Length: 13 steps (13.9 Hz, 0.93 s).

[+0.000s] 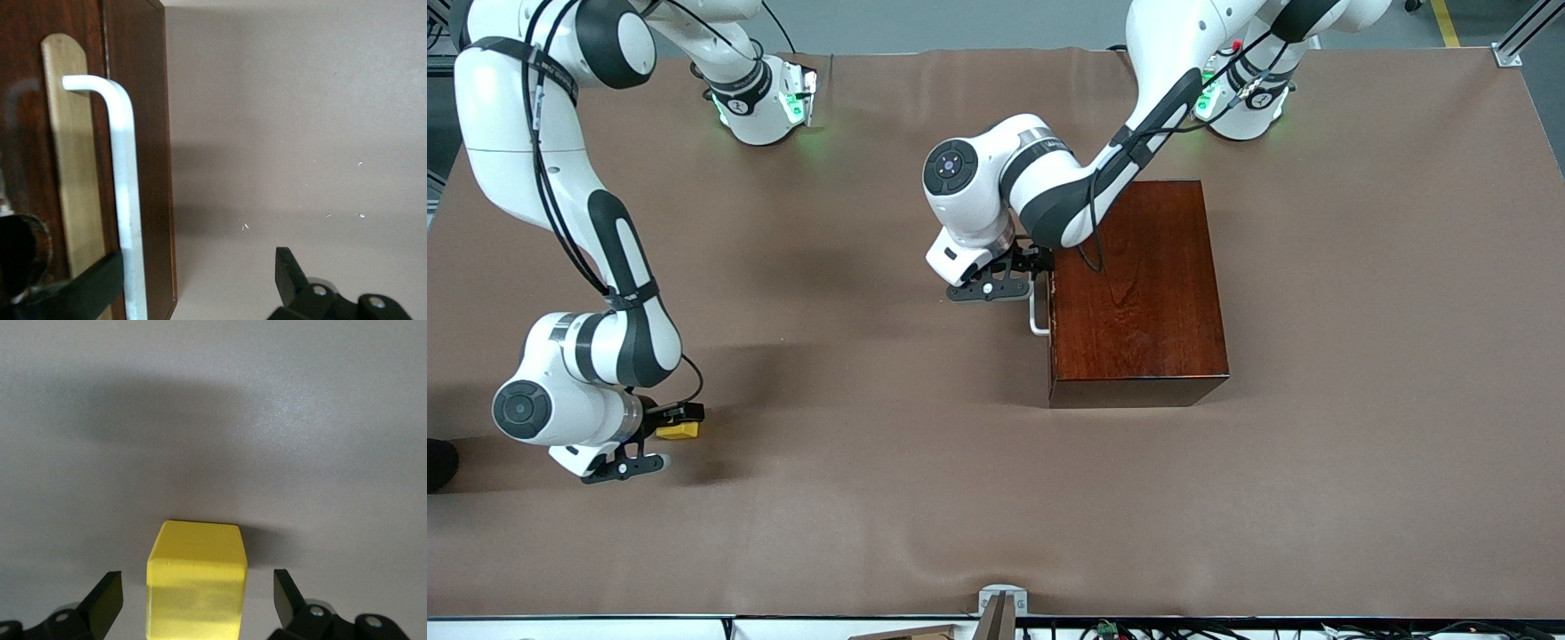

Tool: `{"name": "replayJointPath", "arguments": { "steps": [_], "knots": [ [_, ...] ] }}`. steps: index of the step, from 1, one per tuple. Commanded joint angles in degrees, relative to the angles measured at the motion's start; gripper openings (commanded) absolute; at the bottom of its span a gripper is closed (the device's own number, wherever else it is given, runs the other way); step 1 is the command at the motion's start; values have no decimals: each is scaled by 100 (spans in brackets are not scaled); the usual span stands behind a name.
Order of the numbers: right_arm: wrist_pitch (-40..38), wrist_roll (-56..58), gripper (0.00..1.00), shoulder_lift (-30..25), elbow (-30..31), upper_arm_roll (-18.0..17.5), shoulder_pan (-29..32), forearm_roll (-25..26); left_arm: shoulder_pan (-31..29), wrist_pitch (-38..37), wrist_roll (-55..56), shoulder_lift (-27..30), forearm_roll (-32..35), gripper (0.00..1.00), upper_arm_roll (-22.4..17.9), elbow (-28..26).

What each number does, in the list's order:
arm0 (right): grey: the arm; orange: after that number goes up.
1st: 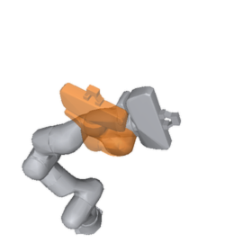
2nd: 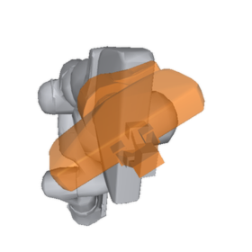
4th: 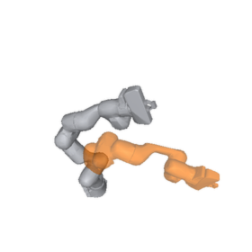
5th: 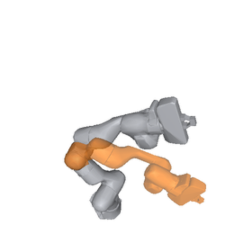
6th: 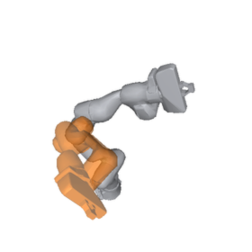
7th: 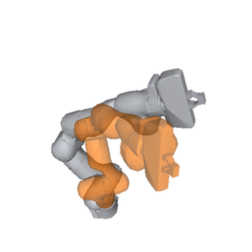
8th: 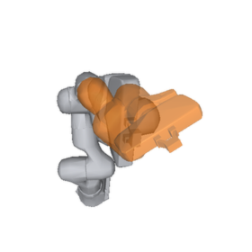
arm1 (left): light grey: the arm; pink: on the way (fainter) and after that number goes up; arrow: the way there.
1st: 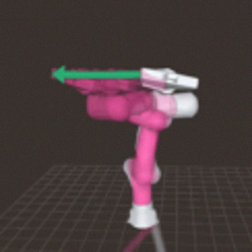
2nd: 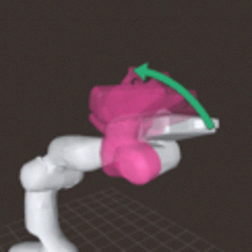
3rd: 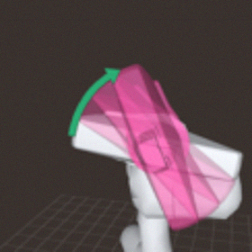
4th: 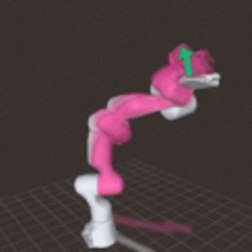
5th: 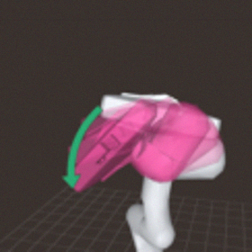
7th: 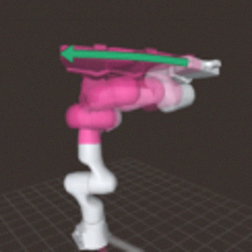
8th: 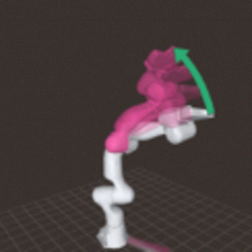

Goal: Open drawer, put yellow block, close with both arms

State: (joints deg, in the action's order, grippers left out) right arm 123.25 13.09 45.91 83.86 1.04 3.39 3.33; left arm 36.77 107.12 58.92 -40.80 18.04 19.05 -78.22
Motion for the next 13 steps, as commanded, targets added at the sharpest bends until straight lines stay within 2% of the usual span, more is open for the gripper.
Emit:
{"name": "replayJointPath", "arguments": {
  "steps": [1, 2, 3, 4, 5, 8, 11, 13],
  "knots": [
    [42, -8, 79, 94, -125, -42, 48, 115, 6, 186, 111, -385, 173, 100, -51, 122],
    [42, 1, 64, 94, -125, -42, 48, 124, 6, 178, 102, -376, 173, 100, -51, 114],
    [42, -8, 42, 94, -125, -42, 48, 124, 6, 151, 93, -358, 191, 100, -60, 114],
    [42, -17, 12, 94, -125, -42, 48, 107, 15, 142, 102, -367, 208, 100, -60, 114],
    [33, -17, 0, 94, -125, -42, 48, 89, 67, 125, 102, -376, 217, 100, -68, 122],
    [24, 18, 0, 50, -168, -42, 48, 89, 278, -146, 111, -349, 208, 100, -235, 166],
    [24, 45, 0, 23, -204, -42, 39, 142, 629, -323, 102, -341, 200, 100, -612, 184],
    [24, 45, 0, 6, -204, -42, 39, 151, 648, -402, 85, -323, 191, 100, -622, 184]
  ]
}}
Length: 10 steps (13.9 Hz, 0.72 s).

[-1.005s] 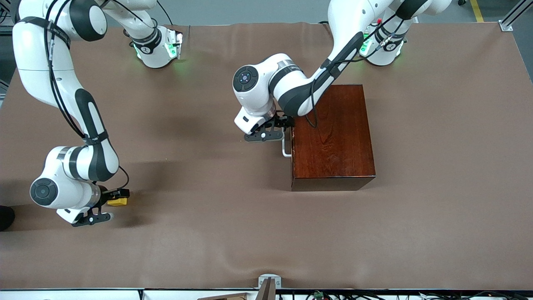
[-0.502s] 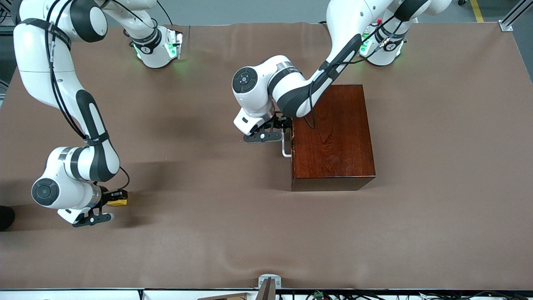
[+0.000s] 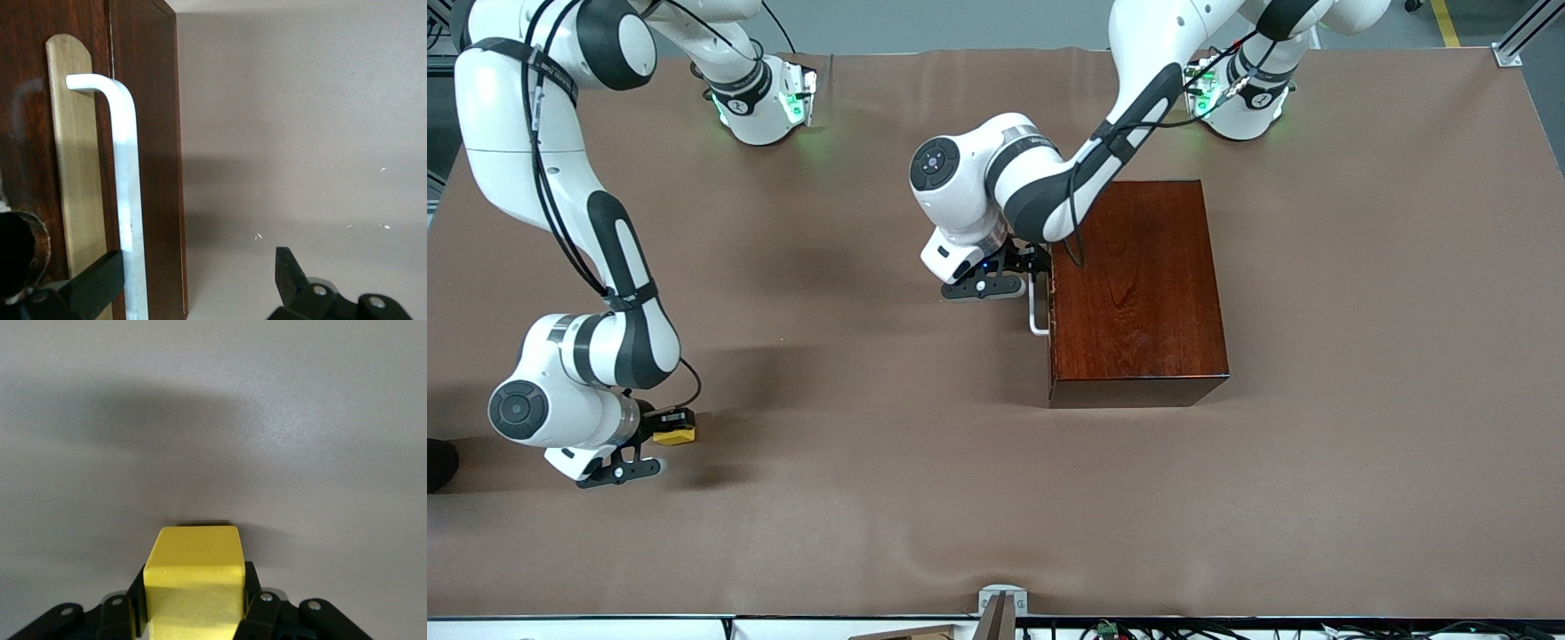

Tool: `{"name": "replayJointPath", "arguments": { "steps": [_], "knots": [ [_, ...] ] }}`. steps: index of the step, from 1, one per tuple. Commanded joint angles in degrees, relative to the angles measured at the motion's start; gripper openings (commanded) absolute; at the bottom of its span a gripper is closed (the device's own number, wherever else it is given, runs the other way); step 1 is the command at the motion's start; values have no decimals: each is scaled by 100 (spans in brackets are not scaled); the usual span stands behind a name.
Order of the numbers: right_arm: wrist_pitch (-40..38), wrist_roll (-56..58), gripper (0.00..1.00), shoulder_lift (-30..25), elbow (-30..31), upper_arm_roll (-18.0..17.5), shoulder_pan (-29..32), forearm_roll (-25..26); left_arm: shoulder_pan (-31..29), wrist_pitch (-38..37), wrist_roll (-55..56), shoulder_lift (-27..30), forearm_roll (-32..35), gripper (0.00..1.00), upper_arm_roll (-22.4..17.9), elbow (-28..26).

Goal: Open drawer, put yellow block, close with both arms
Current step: 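Pull the drawer open with the left gripper while the right lifts the cube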

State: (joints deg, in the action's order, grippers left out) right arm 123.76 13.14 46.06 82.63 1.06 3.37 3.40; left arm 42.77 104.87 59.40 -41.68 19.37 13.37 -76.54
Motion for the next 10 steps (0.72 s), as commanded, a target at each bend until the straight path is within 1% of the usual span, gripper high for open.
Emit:
{"name": "replayJointPath", "arguments": {
  "steps": [1, 4, 8, 10],
  "knots": [
    [-28, 39, 0, -26, -81, -44, 41, 144, 47, -274, 28, -227, 67, 100, -54, 25],
    [-37, 39, 0, -35, -89, -44, 41, 135, 38, -537, 10, -200, 76, 100, -63, 25],
    [-37, 39, 0, -44, -81, -44, 41, 135, 38, -591, 10, -200, 76, 100, -63, 34],
    [-37, 48, 0, -44, -81, -44, 50, 135, 47, -591, 10, -218, 76, 100, -63, 139]
  ]
}}
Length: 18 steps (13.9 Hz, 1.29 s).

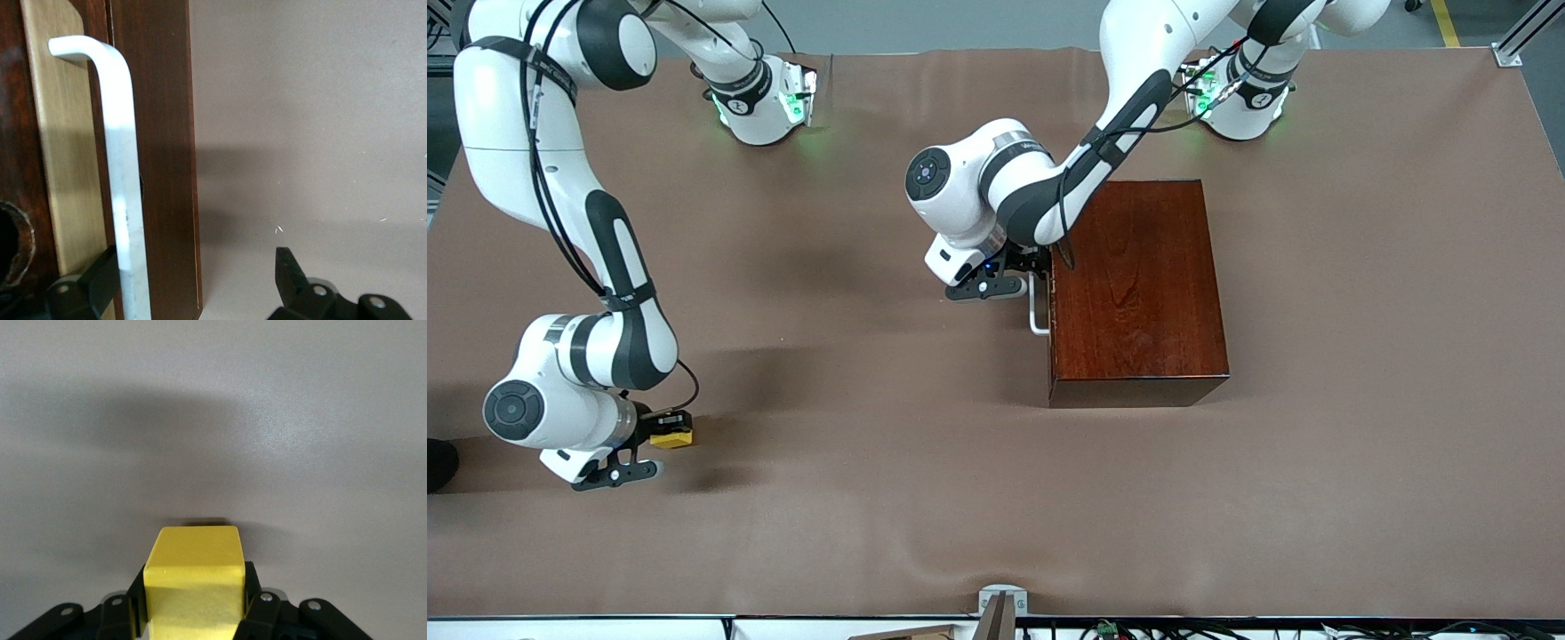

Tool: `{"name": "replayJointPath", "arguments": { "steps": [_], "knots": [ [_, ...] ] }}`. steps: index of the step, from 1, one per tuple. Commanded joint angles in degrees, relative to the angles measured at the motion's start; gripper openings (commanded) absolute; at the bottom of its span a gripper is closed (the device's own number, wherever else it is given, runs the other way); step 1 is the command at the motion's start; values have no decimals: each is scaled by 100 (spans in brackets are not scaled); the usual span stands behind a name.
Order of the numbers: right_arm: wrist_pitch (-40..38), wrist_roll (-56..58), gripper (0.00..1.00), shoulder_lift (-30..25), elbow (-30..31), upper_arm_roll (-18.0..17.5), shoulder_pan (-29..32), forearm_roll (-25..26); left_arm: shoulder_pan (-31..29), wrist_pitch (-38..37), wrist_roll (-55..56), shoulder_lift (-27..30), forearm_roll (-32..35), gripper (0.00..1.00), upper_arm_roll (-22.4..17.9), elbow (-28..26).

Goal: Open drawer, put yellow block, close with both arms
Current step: 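Pull the drawer open with the left gripper while the right lifts the cube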

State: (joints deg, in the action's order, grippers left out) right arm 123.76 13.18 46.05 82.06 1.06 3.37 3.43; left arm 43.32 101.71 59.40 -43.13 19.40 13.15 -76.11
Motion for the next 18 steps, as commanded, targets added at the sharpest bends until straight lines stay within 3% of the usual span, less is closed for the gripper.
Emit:
{"name": "replayJointPath", "arguments": {
  "steps": [1, 18],
  "knots": [
    [-37, 44, 0, -44, -23, -45, 50, 132, -8, -266, 10, -81, 64, 100, -40, 166],
    [-45, 176, 0, -44, -23, -36, 112, 114, 238, 604, 467, -231, 55, 100, -339, 413]
  ]
}}
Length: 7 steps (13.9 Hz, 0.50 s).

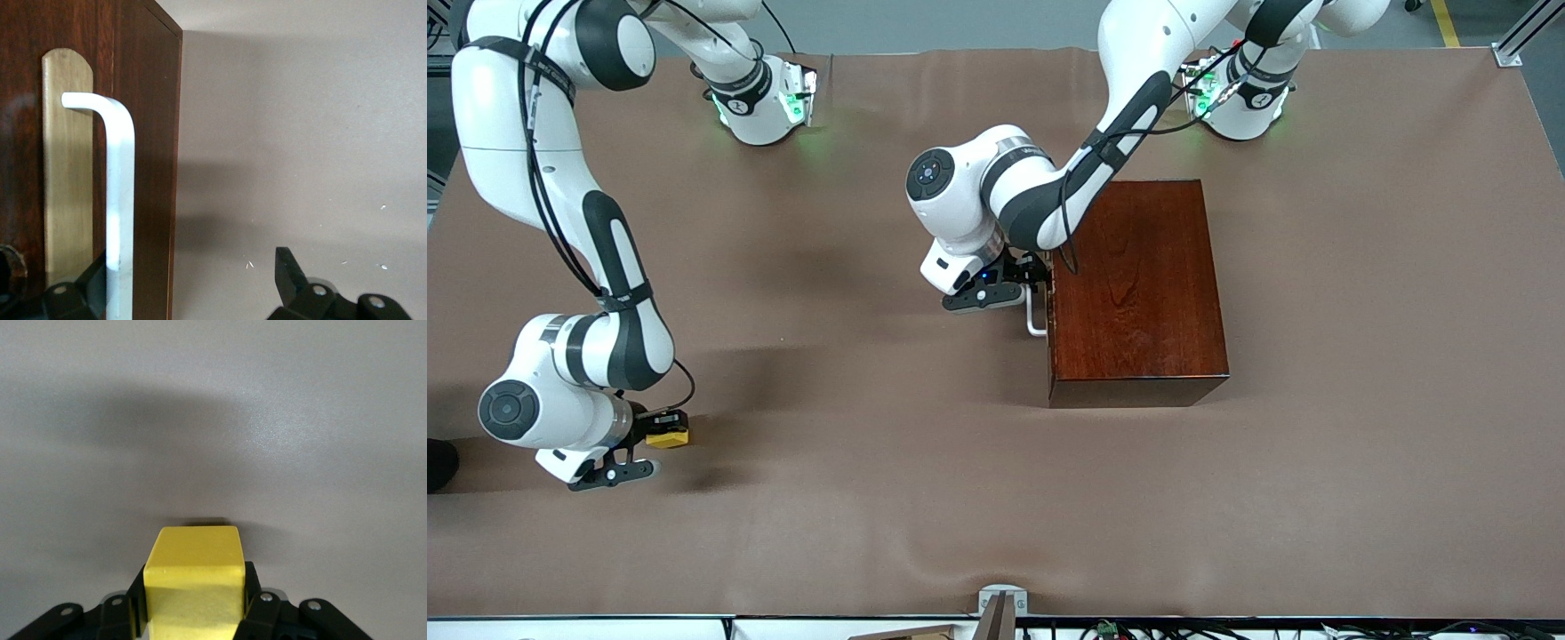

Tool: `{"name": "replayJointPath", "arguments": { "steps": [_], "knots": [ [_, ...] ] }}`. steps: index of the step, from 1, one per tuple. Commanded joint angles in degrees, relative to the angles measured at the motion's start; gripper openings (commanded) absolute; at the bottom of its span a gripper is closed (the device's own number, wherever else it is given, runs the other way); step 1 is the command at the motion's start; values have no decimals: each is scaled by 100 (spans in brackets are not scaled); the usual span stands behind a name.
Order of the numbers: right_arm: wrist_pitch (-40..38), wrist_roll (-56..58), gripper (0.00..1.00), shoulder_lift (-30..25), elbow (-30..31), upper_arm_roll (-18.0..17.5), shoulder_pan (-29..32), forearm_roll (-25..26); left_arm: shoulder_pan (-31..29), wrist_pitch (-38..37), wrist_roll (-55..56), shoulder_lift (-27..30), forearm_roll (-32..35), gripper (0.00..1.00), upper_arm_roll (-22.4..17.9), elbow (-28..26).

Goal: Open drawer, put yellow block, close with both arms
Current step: 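Pull the drawer open with the left gripper while the right lifts the cube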

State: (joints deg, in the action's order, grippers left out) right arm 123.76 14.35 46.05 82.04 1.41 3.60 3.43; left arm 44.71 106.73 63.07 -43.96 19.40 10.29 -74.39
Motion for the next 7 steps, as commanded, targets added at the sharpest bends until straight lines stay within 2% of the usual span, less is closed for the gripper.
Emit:
{"name": "replayJointPath", "arguments": {
  "steps": [1, 7],
  "knots": [
    [-45, 59, 0, -44, -21, -71, 88, 114, 99, 111, 100, -148, 55, 100, -53, 250],
    [-63, 76, 0, -123, -30, -71, 79, 132, 205, 409, 354, -139, 46, 100, -44, 329]
  ]
}}
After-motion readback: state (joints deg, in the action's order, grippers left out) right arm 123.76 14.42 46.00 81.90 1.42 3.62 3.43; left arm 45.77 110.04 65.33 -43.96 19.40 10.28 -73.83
